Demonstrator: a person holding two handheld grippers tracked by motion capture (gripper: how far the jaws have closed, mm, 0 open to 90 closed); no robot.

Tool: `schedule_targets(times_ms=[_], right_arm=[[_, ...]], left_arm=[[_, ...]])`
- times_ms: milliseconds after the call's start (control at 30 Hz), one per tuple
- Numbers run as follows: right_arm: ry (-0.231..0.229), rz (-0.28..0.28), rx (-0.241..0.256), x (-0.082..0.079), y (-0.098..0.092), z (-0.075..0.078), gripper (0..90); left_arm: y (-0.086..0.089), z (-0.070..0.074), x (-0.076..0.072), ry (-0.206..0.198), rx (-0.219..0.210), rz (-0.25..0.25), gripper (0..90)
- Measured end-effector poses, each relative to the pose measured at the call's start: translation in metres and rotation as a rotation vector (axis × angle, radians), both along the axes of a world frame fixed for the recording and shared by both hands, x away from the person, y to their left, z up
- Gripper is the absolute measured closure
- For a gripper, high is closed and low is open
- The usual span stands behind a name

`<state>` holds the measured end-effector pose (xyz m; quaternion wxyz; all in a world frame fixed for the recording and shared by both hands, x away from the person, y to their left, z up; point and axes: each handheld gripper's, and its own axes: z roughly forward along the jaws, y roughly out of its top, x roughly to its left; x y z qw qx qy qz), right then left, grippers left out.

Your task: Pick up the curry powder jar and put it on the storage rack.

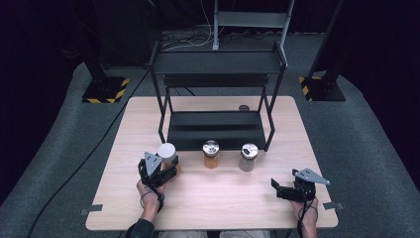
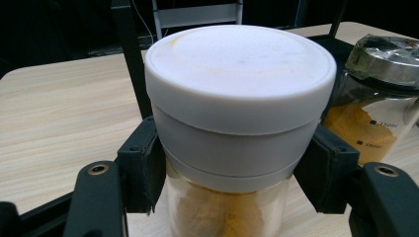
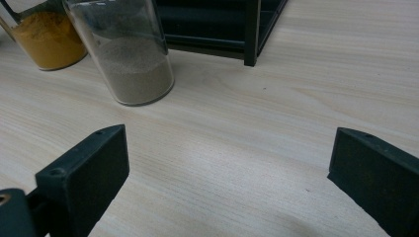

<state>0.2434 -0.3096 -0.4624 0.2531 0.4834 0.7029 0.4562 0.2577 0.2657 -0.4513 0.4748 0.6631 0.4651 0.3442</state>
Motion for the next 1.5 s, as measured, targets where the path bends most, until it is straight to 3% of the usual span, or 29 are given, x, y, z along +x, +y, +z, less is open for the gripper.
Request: schedule_targets(times_ms=[1500], right_arm=[[0.002,0.002,0.001,0.0,0.0,0.0,1.2]], left_arm=[[-0.001,0.019,-0.003,-0.033,0.011,-0.025,35.2]])
